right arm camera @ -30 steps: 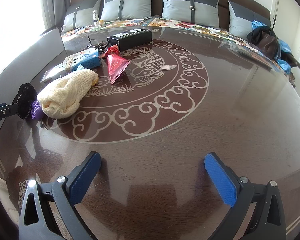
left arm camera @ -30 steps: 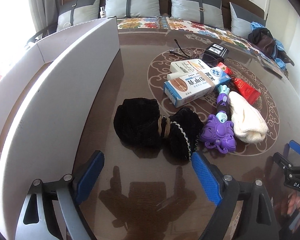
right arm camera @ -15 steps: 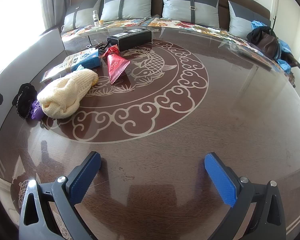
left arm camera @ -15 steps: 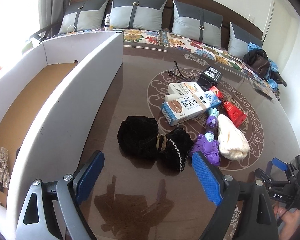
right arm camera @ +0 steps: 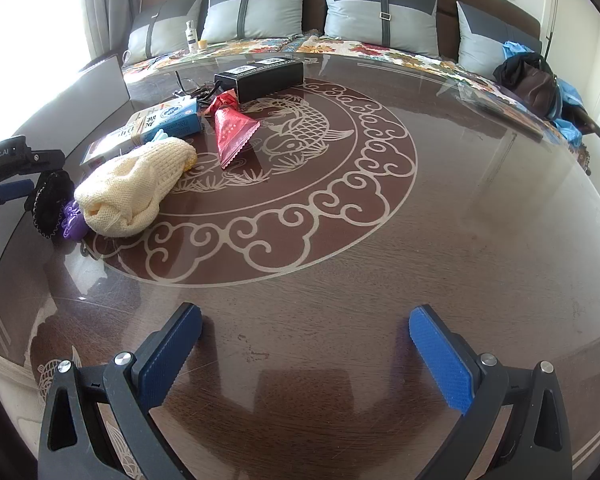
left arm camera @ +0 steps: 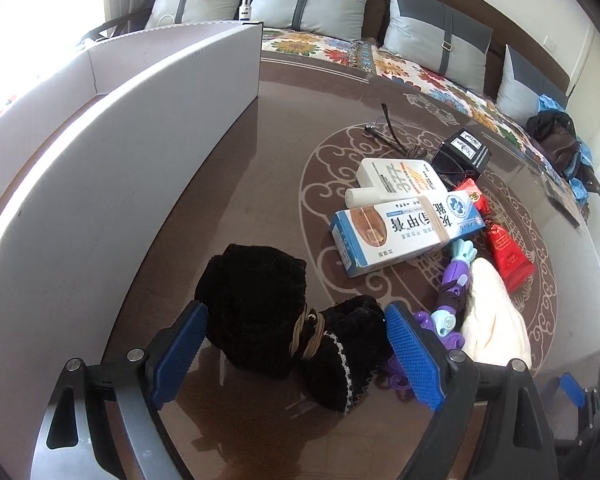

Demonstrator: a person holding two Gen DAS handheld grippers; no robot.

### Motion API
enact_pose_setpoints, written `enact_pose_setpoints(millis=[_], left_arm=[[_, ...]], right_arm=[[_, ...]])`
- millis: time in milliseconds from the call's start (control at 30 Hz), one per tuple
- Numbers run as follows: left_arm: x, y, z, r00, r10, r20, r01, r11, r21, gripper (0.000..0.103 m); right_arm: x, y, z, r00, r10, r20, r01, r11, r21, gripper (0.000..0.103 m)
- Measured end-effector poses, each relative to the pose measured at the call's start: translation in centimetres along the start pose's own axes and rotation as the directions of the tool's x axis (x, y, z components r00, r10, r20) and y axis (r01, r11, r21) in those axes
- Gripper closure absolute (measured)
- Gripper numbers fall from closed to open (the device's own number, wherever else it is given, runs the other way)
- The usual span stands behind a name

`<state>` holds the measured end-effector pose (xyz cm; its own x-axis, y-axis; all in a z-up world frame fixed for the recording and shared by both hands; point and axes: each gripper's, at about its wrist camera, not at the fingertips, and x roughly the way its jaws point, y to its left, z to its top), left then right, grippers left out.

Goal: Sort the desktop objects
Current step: 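Lower the left tool over the black velvet pouch with gold cord, then close the left tool on the black velvet pouch while the right tool approaches the cream knitted mitten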

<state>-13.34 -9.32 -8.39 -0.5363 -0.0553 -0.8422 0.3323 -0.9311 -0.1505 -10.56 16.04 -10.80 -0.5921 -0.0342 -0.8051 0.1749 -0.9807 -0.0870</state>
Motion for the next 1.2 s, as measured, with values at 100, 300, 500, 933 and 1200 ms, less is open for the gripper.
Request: enact_pose_setpoints(millis=[100,300,500,933,1200], left_arm=[[-0.8,0.9,-1.2,1.000,0.003,-0.002,-0.003,0.999,0.037,0.013],[-2.9,1.9,-2.2,1.000,0.015,0.018,-0.016,0.995,0.098,0.013],[-2.2,1.3,-1.3,1.000,0.009,0.005,-0.010,0.996,0.086,0.013],[0.5,-0.3,-2.0,1.000,0.023,-0.005,-0.021,0.979,0.202,0.054],[-2.1,2.2,-5.4,0.999,-0.037,-0.003,0.037,0.969,0.242,0.065]], right_arm=[[0.0,0.0,0.0,1.000,0.000,0.000,0.000,1.000,0.000,0.000],[0.0,0.0,0.0,1.000,0.000,0.000,0.000,1.000,0.000,0.000],[0.0,0.0,0.0,1.000,0.000,0.001,0.000,1.000,0.000,0.000],[0.0,0.0,0.0,1.000,0.000,0.000,0.000,1.000,0.000,0.000],[0.0,0.0,0.0,1.000,0.000,0.001,0.000,1.000,0.000,0.000]])
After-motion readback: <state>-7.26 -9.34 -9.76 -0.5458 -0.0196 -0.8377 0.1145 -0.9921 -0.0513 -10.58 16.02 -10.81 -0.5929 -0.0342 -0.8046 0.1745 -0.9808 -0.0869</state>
